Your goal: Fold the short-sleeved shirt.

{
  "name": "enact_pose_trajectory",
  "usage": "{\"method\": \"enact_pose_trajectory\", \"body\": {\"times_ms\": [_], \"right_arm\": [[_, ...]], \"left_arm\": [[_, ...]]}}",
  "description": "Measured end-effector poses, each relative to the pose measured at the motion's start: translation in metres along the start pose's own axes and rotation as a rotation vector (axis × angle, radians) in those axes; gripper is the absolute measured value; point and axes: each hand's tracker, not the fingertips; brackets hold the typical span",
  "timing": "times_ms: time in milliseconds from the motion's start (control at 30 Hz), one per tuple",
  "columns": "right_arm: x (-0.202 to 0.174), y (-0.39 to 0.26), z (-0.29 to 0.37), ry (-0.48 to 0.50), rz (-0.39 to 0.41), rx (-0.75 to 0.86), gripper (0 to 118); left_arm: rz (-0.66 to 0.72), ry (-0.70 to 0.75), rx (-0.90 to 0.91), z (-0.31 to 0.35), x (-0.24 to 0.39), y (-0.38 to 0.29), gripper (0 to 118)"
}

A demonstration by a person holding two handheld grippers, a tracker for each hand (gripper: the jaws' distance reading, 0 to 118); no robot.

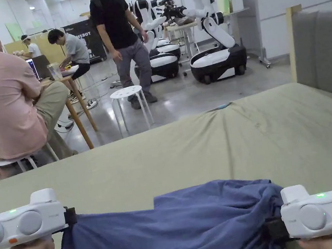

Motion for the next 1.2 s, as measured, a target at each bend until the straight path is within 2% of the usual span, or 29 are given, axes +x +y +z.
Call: {"method": "enact_pose_trajectory", "body": {"times_ms": [33, 67, 100, 133, 167, 200, 233, 267, 367, 533, 667, 733, 833, 967, 1200], "right_arm": [[-0.004, 0.001, -0.006, 0.050, -0.004, -0.014, 93], [-0.010, 0.002, -0.004, 0.003, 0.017, 0.016, 92], [-0.014, 0.003, -0.001, -0.011, 0.068, 0.044, 77], [-0.017, 0.005, 0.002, 0.027, 0.121, 0.066, 52], [-0.020, 0.007, 0.006, 0.084, 0.132, 0.085, 17], [-0.021, 0.011, 0.008, 0.173, 0.115, 0.087, 7], [-0.020, 0.015, 0.008, 0.238, 0.039, 0.084, 7], [-0.021, 0.022, 0.013, 0.208, 0.019, 0.079, 7], [-0.026, 0.049, 0.050, 0.175, 0.080, 0.193, 7], [-0.019, 0.126, 0.133, 0.118, 0.077, 0.408, 7], [-0.013, 0.195, 0.193, 0.032, 0.124, 0.521, 7], [-0.007, 0.230, 0.222, 0.028, 0.084, 0.585, 7], [0.000, 0.274, 0.248, 0.046, 0.028, 0.588, 7], [-0.006, 0.297, 0.285, -0.005, 0.007, 0.659, 7], [-0.006, 0.296, 0.296, -0.050, 0.008, 0.713, 7]], "left_arm": [[0.002, 0.007, 0.009, 0.005, -0.004, 0.006, 3], [0.001, 0.009, 0.011, 0.011, -0.005, 0.011, 3], [0.006, 0.013, 0.016, 0.019, -0.005, 0.016, 3], [0.022, 0.011, 0.024, 0.028, -0.004, 0.021, 3], [0.046, 0.003, 0.036, 0.034, -0.005, 0.025, 3], [0.064, -0.005, 0.048, 0.043, -0.004, 0.031, 3], [0.067, -0.011, 0.061, 0.053, -0.002, 0.036, 3], [0.067, -0.010, 0.076, 0.062, 0.000, 0.041, 3], [0.037, -0.022, 0.128, 0.091, 0.001, 0.058, 3], [0.049, -0.007, 0.243, 0.141, -0.016, 0.095, 3], [0.055, 0.069, 0.313, 0.168, -0.032, 0.127, 3], [0.090, 0.080, 0.361, 0.179, -0.039, 0.144, 3], [0.117, 0.095, 0.403, 0.190, -0.041, 0.169, 3], [0.158, 0.087, 0.454, 0.199, -0.034, 0.202, 3], [0.094, 0.090, 0.496, 0.189, -0.013, 0.207, 3]]}}
